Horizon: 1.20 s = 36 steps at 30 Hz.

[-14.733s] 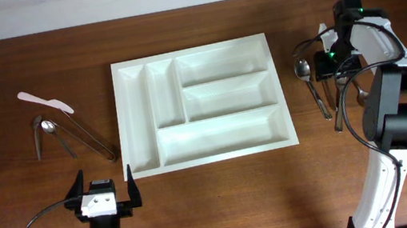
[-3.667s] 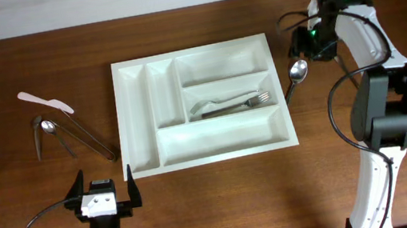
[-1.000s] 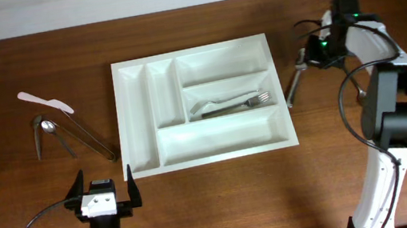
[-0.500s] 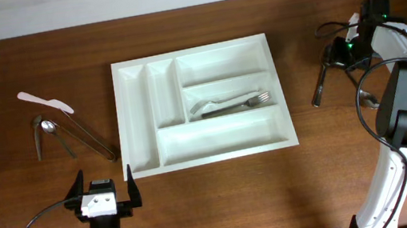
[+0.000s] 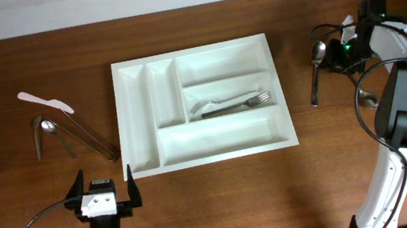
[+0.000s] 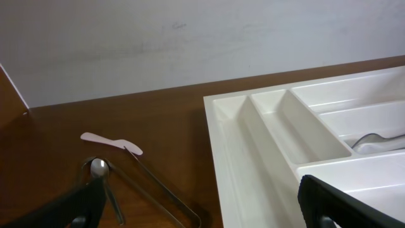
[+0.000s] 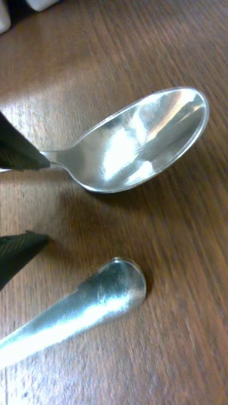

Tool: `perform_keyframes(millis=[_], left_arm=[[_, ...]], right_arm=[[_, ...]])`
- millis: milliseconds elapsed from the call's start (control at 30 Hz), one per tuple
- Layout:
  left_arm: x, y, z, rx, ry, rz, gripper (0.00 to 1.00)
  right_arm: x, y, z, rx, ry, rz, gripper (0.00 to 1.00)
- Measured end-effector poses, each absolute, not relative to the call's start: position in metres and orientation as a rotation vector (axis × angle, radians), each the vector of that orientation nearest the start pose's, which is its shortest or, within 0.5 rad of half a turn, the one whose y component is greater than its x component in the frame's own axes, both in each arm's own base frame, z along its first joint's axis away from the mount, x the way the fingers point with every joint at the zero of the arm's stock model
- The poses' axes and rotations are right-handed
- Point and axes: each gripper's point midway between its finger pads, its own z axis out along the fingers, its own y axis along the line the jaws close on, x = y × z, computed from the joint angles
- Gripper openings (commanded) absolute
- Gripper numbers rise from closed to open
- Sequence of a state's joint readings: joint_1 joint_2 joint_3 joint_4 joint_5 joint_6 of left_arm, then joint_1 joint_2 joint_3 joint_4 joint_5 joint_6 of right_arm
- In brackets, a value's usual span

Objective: Pack container
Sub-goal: 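Grasp the large spoon with the right gripper and lift it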

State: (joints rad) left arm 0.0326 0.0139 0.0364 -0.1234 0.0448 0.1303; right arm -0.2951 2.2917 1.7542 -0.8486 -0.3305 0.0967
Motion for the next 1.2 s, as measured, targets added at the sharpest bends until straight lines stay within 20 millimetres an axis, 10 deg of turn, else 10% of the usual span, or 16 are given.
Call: perform_keyframes(millis=[400, 1200], left_arm=[[0.244, 0.0, 0.158, 0.115, 1.668, 0.086, 0.99], [0.244, 0.0, 0.158, 0.115, 1.668, 0.086, 0.99]], right_arm=[[0.474, -0.065, 0.006, 0.465, 2.872, 0.469, 0.38], [0.482, -0.056, 0.0, 0.756, 2.83, -0.043, 0.28]])
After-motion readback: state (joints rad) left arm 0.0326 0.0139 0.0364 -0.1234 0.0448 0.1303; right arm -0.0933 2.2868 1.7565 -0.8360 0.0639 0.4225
